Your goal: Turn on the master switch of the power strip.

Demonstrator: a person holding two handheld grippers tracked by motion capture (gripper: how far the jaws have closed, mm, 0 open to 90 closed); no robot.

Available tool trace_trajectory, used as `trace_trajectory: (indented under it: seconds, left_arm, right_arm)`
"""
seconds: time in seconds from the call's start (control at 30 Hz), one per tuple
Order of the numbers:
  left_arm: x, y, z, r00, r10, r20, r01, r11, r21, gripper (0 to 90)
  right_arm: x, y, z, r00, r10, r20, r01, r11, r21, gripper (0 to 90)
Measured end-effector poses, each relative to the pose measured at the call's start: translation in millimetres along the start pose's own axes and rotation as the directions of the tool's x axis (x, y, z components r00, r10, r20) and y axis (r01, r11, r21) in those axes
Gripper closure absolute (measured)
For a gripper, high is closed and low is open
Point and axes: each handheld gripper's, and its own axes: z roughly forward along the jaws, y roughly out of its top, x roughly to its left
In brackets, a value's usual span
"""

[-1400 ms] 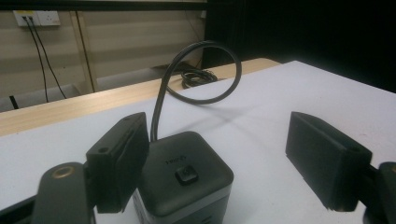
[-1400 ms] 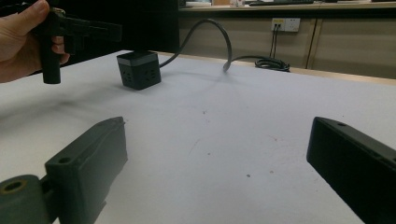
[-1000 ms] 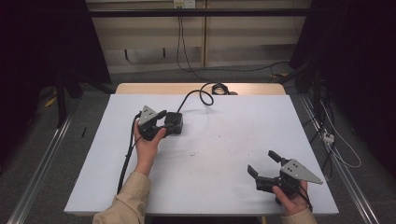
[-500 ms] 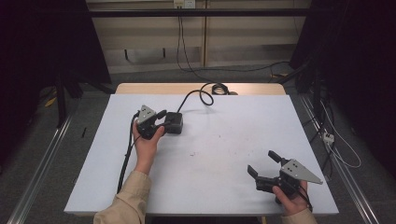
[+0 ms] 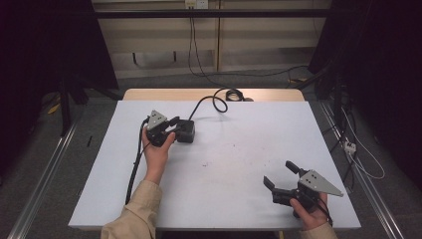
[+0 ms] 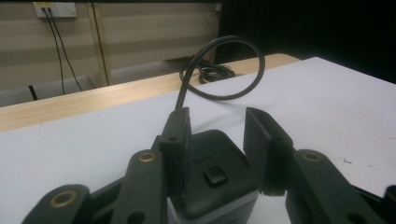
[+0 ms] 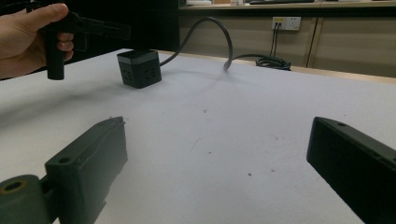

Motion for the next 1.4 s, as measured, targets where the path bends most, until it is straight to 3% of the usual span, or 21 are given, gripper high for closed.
trace_trajectory:
  seconds: [0.37,0.57,1.27,1.4]
  left_arm:
    - [1.7,4.7,2.3,1.0,0.007,0.0,-0.007,1.0,0.0,67.0]
    - [2.6,2.9,4.3,0.9999,-0.012,-0.004,0.012,0.9999,0.005,70.0]
    - [4.7,5.5,6.4,1.0,0.007,0.006,-0.007,0.9998,0.02,80.8]
    - [5.7,5.0,6.2,1.0,-0.007,0.003,0.007,0.9998,0.02,82.0]
  right_arm:
    - [0.8,-0.4,0.3,0.9999,-0.013,0.0,0.013,1.0,0.007,4.8]
    - [0.7,-0.1,0.6,1.0,-0.009,0.001,0.009,1.0,0.002,4.8]
    - [1.5,-0.2,1.1,1.0,-0.004,0.003,0.004,1.0,0.001,4.7]
    - [1.6,-0.3,1.3,1.0,-0.004,0.002,0.004,1.0,0.002,4.8]
